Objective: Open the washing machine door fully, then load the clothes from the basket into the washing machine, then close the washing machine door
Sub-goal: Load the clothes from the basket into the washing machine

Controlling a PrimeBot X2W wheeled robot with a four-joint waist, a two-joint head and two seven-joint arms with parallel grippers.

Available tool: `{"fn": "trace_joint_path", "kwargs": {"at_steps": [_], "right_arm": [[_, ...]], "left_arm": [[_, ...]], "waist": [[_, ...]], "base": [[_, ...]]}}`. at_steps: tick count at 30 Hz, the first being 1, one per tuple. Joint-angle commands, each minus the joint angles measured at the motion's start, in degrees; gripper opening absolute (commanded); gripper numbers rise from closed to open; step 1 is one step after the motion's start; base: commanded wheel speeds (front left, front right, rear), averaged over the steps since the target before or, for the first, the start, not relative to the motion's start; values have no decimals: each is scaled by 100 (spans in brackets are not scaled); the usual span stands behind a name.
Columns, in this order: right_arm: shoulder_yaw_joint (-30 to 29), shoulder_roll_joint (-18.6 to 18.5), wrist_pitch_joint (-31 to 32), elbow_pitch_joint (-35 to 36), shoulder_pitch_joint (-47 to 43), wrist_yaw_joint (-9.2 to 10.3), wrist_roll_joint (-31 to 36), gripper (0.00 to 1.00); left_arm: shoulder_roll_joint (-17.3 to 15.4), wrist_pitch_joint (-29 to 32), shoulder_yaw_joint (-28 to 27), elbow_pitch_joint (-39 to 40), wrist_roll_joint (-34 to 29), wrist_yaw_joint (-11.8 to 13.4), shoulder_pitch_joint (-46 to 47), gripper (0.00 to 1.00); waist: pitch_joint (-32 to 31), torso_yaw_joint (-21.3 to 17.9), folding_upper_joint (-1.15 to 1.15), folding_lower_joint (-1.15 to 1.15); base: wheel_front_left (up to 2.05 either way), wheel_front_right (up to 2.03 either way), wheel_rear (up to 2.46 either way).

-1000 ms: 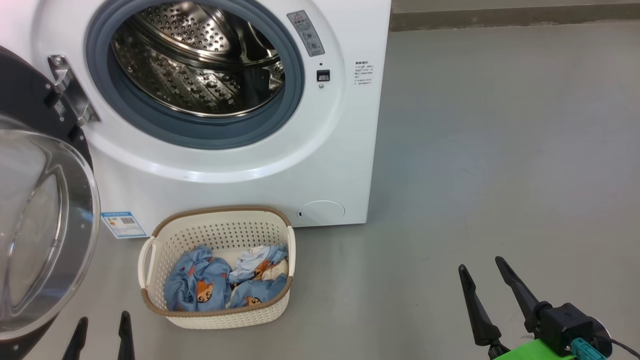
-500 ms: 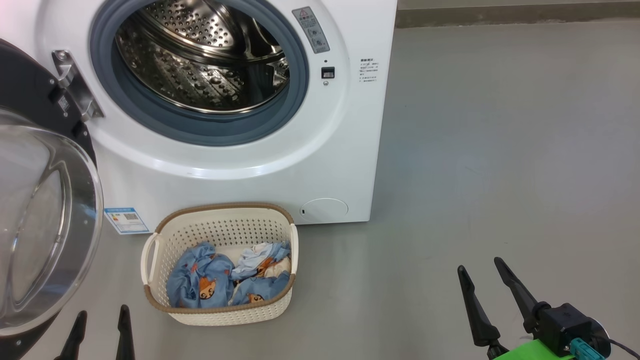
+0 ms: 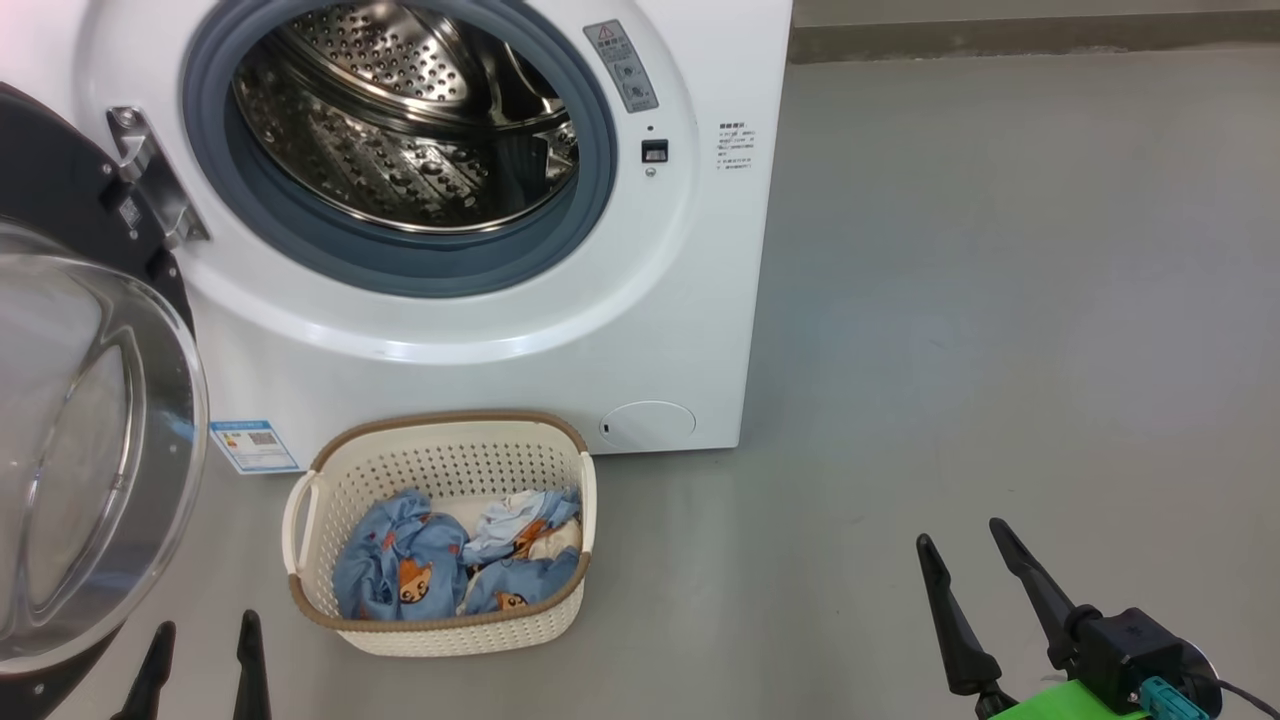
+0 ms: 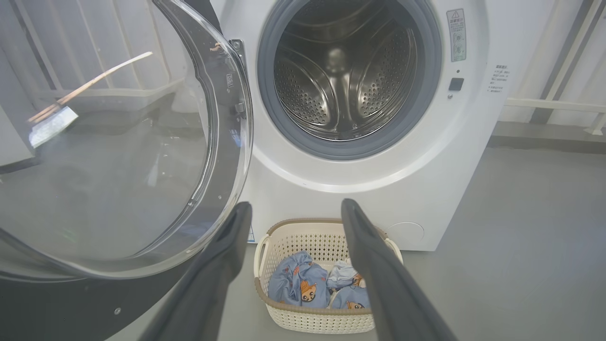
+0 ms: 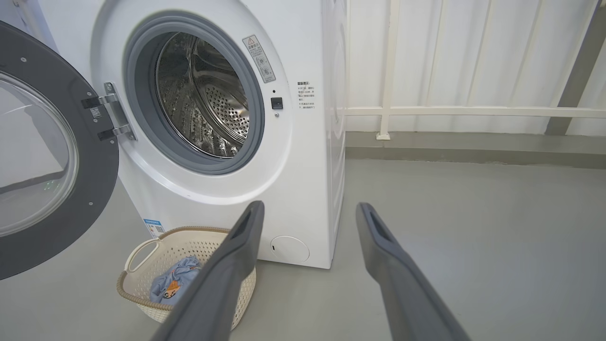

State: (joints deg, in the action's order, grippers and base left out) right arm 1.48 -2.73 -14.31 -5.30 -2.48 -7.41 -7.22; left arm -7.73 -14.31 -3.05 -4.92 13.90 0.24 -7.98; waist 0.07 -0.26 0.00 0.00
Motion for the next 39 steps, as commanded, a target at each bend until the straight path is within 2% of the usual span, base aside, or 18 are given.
{"fn": "trace_joint_path", "kwargs": {"at_steps": [1,18,31,39], "right_arm": [[152,-15,-69,121,134,-8,-38,100],[145,-15,-69,133,108,-8,-50,100],[168,-15,-69,132,76,-8,-29,100],[173,-15,-69,134,131,-8,-18,100]], "left_arm": [[-67,-69,-206,126,-75,-11,281,100],[-84,-36,-154,43,10,-84,272,100],[-128,-42,-186,40,-23,74,284,100],[-113,-57,-155,64,-43,72,294,100]], "waist": [[-8,3,0,0],[17,10,0,0],[42,113,0,0],[153,121,0,0]], "base": [[0,0,0],[20,-20,0],[163,-174,11],[129,-129,0]]}}
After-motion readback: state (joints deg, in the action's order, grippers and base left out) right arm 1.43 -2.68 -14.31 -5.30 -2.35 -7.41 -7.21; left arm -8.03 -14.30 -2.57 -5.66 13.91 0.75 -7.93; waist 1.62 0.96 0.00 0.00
